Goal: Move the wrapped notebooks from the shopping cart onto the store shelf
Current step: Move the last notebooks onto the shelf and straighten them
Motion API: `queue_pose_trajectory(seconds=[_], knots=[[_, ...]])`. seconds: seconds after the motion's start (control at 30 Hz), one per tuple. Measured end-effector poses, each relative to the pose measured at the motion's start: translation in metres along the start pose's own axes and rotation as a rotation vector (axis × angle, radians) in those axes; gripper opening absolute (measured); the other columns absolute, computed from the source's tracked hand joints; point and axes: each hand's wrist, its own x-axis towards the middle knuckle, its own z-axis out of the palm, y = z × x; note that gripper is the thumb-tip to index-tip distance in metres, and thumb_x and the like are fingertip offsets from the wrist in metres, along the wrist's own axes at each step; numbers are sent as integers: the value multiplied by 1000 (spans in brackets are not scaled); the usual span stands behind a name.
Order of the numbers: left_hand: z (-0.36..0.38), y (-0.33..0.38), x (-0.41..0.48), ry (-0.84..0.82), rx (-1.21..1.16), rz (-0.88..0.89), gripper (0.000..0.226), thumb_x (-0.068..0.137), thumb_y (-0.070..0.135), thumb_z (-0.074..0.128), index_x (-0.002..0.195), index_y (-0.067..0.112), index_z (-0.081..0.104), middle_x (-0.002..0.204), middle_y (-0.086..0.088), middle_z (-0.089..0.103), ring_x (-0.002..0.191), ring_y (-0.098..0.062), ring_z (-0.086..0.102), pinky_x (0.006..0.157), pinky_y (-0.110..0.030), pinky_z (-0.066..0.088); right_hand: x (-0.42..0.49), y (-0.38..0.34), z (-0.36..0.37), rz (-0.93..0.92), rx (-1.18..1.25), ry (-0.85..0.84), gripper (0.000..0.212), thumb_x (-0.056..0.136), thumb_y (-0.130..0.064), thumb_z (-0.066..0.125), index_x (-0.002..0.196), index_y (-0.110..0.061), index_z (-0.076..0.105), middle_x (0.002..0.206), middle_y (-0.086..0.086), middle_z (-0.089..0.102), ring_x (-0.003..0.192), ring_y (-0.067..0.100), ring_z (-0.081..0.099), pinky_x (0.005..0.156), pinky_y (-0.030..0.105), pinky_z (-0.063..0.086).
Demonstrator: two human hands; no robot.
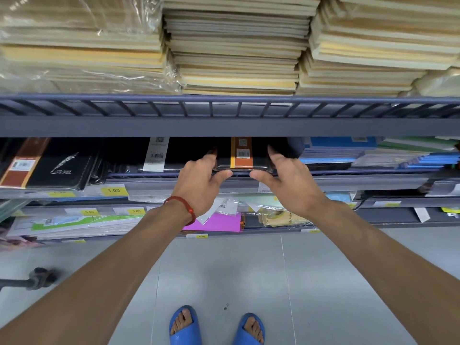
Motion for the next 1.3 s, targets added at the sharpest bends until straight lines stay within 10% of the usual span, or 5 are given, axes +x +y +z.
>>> queue_pose_trajectory(seconds=[0.17, 0.53, 0.7, 1.3], knots=[[-1, -1, -6, -69, -47, 33, 39, 101, 33, 49, 126, 4, 45, 119, -19, 62, 111, -36, 59, 94, -50, 50, -1, 3, -3, 7, 2, -49, 66, 102, -43, 51, 151, -4, 34, 125, 14, 65, 122, 34, 56, 103, 43, 45], [8, -12, 4, 82, -108, 63, 27, 99, 23, 56, 103, -3, 58, 83, -7, 59, 77, -27, 50, 82, -41, 51, 9, 17, 7, -48, 38, 67, 59, 100, -36, 57, 152, -13, 40, 136, 7, 64, 126, 30, 57, 106, 45, 47], [8, -6, 3, 99, -35, 77, 42, 100, 20, 53, 64, 27, 32, 56, 1, 40, 55, -19, 36, 60, -31, 31, 11, 17, 9, -63, 21, 100, 48, 100, -38, 56, 143, -16, 49, 122, 8, 70, 115, 34, 62, 96, 47, 52], [7, 7, 1, 91, 280, 85, 11, 103, 17, 44, 98, 12, 52, 66, -7, 48, 69, -32, 45, 66, -33, 33, 6, 10, 10, -33, -17, 127, 52, 103, -31, 52, 148, -8, 44, 98, 13, 70, 99, 36, 60, 81, 37, 45]])
